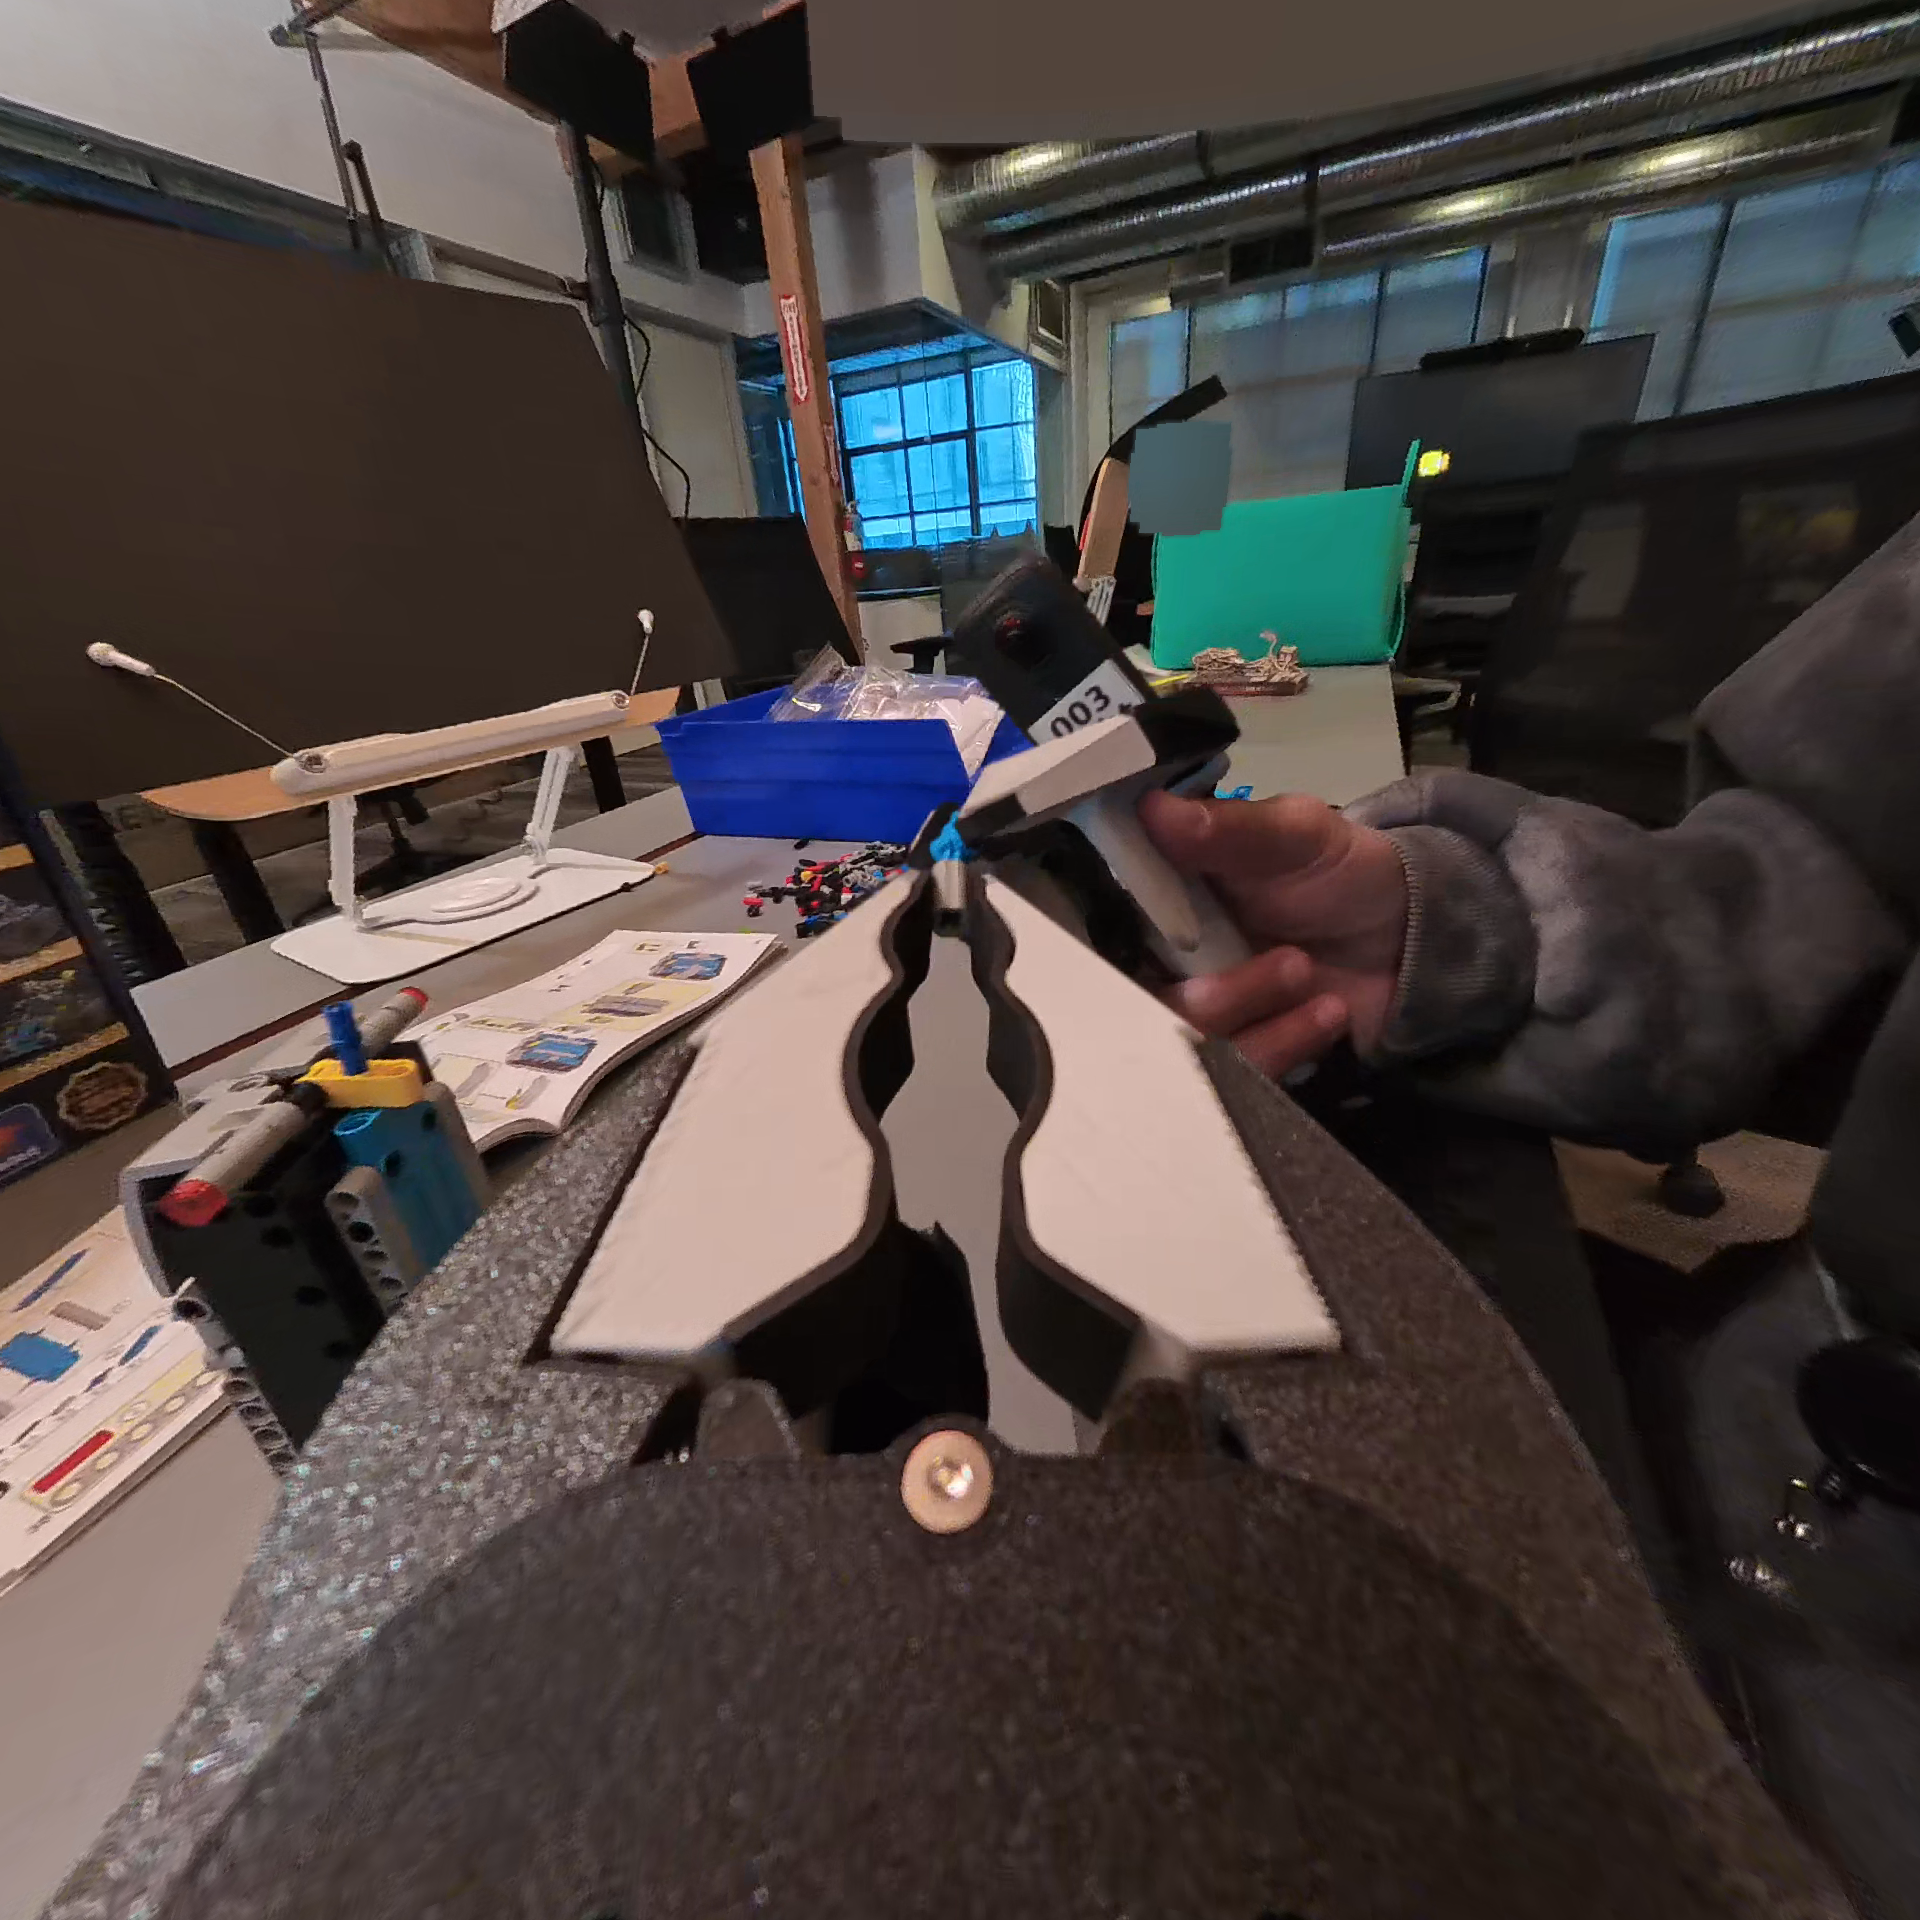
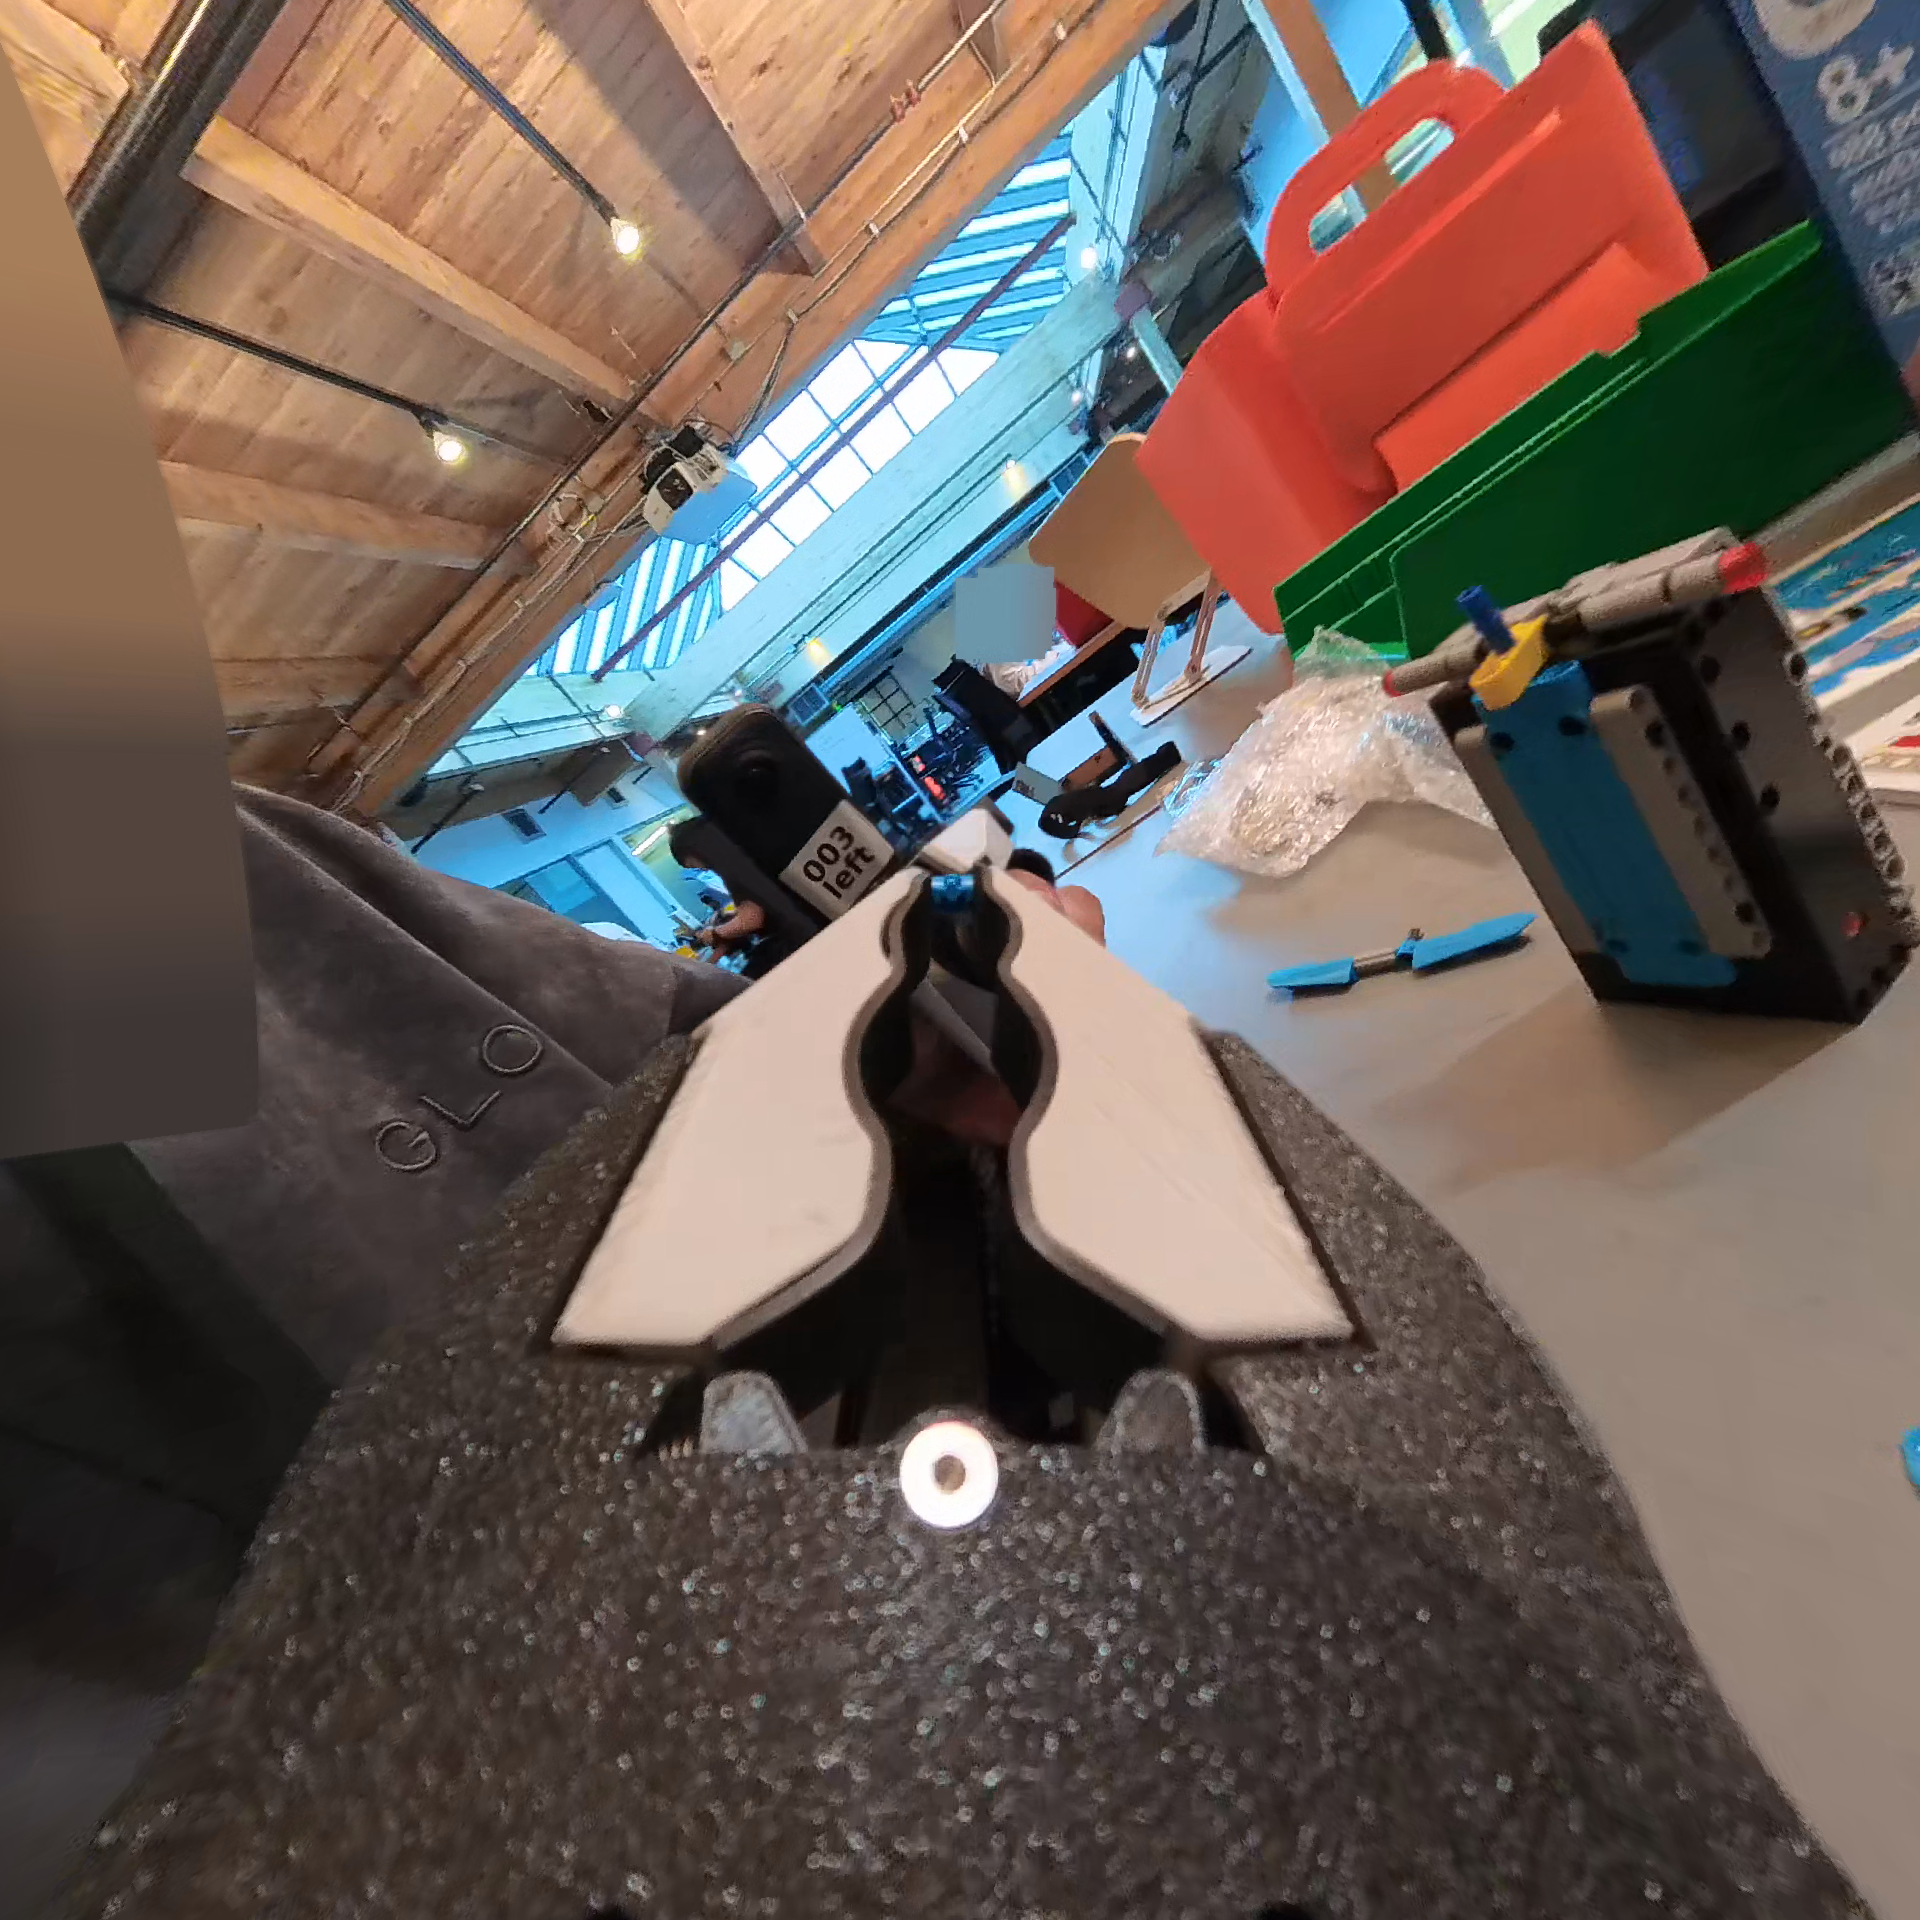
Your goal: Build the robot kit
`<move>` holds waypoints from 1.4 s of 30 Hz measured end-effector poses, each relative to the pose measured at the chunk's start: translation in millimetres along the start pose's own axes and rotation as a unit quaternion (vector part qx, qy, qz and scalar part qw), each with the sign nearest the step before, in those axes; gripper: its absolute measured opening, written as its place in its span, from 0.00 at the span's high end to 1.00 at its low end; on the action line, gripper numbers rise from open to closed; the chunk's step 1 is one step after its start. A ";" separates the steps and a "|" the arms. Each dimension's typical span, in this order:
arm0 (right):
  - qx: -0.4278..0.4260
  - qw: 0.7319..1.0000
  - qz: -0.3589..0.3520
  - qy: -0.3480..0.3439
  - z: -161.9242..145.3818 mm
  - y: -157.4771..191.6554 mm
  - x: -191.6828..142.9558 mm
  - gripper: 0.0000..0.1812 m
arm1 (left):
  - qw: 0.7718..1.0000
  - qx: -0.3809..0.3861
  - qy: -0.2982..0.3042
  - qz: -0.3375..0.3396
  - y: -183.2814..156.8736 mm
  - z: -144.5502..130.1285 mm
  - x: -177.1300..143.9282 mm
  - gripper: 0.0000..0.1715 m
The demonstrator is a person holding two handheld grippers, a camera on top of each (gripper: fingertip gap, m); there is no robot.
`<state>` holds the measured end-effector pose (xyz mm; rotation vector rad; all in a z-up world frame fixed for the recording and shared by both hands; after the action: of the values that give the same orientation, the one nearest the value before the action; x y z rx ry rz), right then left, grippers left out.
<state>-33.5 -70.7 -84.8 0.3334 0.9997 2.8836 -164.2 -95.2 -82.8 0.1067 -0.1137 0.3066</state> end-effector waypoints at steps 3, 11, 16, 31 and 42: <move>0.013 1.000 0.008 0.007 -1.9 -0.5 -0.2 0.96 | 1.000 -0.002 0.003 -0.009 -1.2 -1.0 0.9 0.96; 0.029 0.999 0.011 0.009 -4.8 -2.4 -0.4 0.96 | 1.000 0.007 0.012 -0.006 -2.2 -2.4 2.3 0.96; 0.027 0.999 0.017 0.010 -0.5 -3.1 -5.9 0.84 | 1.000 -0.018 0.009 -0.012 1.6 -2.3 0.8 0.97; -0.002 0.998 0.013 0.053 -4.7 -1.0 -8.7 0.97 | 0.999 -0.004 0.023 -0.033 -5.9 -4.5 2.1 0.97; 0.021 0.999 0.026 0.038 -5.4 -1.2 -6.1 0.97 | 1.000 -0.003 0.015 -0.023 -5.9 -3.1 4.0 0.97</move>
<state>-28.8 -73.8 -90.7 0.2574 1.0814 2.9463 -158.3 -99.3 -85.9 0.0982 -0.0819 0.2616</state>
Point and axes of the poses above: each gripper's, where its closed fingertips meet, x out along the fingers, z out of its top, y = z × x across the jaws, the point moved 7 cm from there along -x, back along the fingers, and after that the axes turned 4 degrees about -z, right-handed, at the moved point
